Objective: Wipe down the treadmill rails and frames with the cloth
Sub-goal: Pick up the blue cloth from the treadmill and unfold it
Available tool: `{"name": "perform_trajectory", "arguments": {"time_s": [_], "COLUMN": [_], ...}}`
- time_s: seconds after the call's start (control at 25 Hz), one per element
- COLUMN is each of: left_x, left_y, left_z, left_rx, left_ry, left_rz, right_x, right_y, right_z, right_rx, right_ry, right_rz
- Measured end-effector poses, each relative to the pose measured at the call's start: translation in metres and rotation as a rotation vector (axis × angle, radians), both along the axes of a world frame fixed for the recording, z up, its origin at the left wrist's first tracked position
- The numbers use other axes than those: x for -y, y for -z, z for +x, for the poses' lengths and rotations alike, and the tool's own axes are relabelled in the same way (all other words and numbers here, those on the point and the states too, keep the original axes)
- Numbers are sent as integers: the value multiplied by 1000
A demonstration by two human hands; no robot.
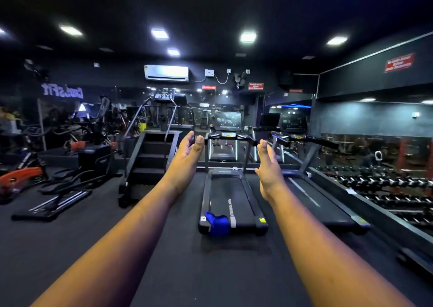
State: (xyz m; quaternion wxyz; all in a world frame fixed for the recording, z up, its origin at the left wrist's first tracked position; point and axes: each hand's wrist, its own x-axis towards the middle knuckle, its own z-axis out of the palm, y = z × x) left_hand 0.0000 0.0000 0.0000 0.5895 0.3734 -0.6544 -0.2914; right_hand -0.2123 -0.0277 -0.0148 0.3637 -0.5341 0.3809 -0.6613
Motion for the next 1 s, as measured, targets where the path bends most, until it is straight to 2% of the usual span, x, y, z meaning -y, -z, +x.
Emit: {"name": "perform_trajectory", "arguments": {"time_s": [0.28,0.52,0.72,1.0], "left_x": [156,319,479,708], "left_y": [61,149,220,306], "left_z": [36,43,22,6], "left_rx": [10,59,92,84], "left_ry": [60,55,25,-10], "left_rz": [183,351,472,683], "right_x": [145,300,467,706], "right_y": [73,168,246,315], "right_z": [47,43,19,-1], "right_rx": [-40,1,-37,-152], "right_ry": [44,30,38,-6], "right_rz": [173,313,415,600]}}
